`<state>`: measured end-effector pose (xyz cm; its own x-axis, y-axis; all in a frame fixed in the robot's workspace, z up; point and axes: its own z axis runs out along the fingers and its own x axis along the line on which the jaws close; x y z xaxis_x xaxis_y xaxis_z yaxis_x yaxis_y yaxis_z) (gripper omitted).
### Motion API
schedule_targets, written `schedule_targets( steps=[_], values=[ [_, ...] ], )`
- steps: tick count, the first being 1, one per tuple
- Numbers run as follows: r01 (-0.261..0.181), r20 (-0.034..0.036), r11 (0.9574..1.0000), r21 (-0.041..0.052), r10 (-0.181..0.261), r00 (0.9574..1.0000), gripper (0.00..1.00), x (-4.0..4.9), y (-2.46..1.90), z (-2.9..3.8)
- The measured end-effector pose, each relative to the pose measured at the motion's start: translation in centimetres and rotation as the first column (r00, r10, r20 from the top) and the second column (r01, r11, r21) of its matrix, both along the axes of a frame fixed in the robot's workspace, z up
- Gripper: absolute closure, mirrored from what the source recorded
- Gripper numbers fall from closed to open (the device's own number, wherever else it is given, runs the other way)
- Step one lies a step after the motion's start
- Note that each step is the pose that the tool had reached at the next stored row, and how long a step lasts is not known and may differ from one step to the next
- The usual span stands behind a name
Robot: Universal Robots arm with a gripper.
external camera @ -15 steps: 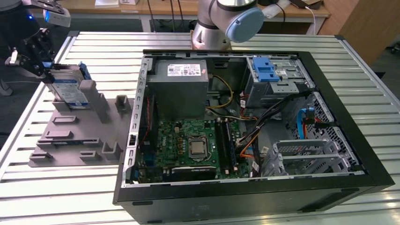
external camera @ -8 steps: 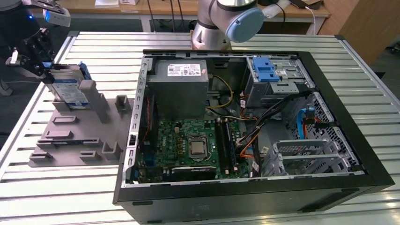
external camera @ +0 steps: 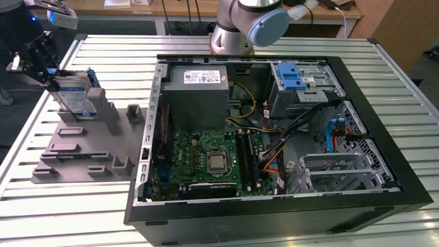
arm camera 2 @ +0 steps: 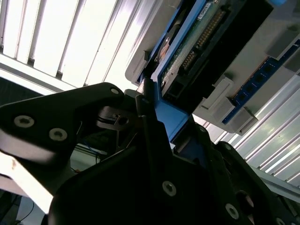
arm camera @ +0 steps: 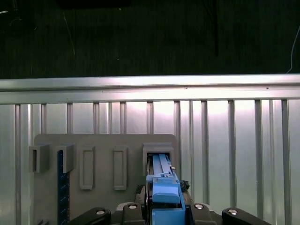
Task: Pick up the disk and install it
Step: 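Pick up the disk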
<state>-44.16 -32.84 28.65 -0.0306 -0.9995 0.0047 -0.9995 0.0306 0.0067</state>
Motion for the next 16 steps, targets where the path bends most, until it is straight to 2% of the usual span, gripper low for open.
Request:
schedule_targets(
  steps=[7,8,16],
  values=[
    [-0.002,0.0001,1.0000,0.0000,0.002,1.0000,0.62,0.00,0.00,0.00],
    [-0.003,0.0001,1.0000,0.0001,0.003,1.0000,0.56,0.00,0.00,0.00],
    [-0.005,0.0000,1.0000,0.0000,0.005,1.0000,0.57,0.00,0.00,0.00]
  ],
)
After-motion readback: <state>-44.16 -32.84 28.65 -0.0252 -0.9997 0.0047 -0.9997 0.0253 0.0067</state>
